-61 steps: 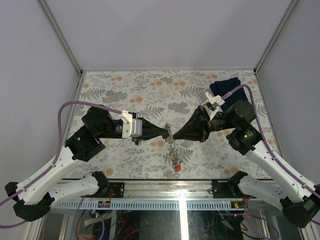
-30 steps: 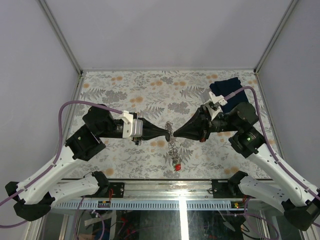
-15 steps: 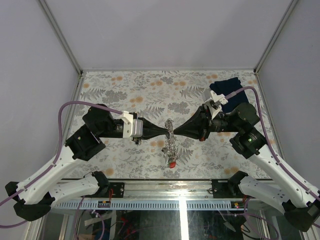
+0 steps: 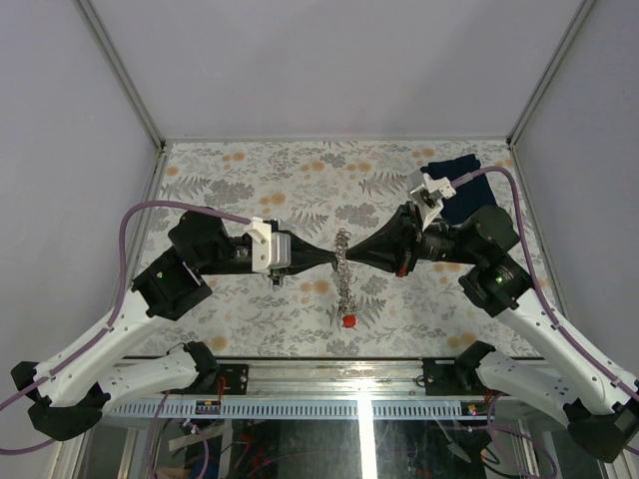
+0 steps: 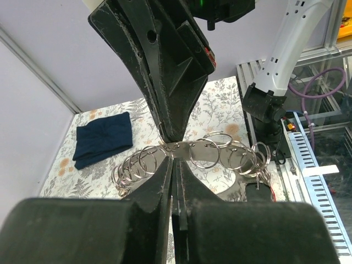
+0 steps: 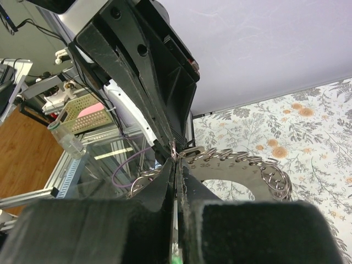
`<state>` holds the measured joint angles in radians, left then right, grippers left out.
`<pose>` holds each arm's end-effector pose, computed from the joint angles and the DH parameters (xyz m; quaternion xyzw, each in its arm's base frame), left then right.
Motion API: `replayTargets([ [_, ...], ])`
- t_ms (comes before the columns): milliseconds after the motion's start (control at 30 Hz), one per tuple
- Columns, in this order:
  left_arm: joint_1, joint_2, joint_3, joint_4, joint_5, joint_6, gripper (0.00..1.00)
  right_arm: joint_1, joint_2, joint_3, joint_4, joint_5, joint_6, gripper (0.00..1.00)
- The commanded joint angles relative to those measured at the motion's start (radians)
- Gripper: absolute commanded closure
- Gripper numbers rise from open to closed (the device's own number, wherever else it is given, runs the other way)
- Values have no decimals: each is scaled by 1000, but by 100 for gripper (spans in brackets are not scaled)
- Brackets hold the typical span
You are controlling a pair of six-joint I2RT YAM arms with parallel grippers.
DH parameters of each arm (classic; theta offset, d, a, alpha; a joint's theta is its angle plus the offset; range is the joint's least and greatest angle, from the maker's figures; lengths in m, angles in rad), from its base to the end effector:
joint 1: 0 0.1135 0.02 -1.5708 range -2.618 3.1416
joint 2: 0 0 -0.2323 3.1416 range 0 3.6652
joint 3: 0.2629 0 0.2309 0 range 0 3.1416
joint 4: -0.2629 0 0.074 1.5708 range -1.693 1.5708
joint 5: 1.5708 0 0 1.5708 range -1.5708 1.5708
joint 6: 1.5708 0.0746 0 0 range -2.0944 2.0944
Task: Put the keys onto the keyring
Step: Insert the key onto the keyring.
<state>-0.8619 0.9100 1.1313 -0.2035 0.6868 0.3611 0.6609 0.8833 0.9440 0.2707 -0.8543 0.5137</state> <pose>0.1030 -0.1928 0.4067 0.5755 0.4024 -0.3950 0.5923 0.1295 0.1720 0.4065 -0.3752 0.5024 0.6108 0.4834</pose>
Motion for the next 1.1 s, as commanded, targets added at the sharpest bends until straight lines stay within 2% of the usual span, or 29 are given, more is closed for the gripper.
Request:
replayTargets([
  [0,0,2,23,-3,-14,19,100,5,-27,17,97,77,42,100],
  [300,-2,8,19,3,-38,17,100,5,-57,-32,167,147,69,100],
  [433,-2,-2,8,34,-44,1,87,5,-67,-77,267,171,103,100],
  [667,-2,-24,-11,84,-64,-36,84,6,-92,-138,360,171,85,100],
  [867,-3,-65,-90,298,-110,-195,75,6,-123,-142,315,118,-22,100],
  [1067,-2,-43,-125,460,-57,-335,72,4,-134,-113,229,57,-131,100],
])
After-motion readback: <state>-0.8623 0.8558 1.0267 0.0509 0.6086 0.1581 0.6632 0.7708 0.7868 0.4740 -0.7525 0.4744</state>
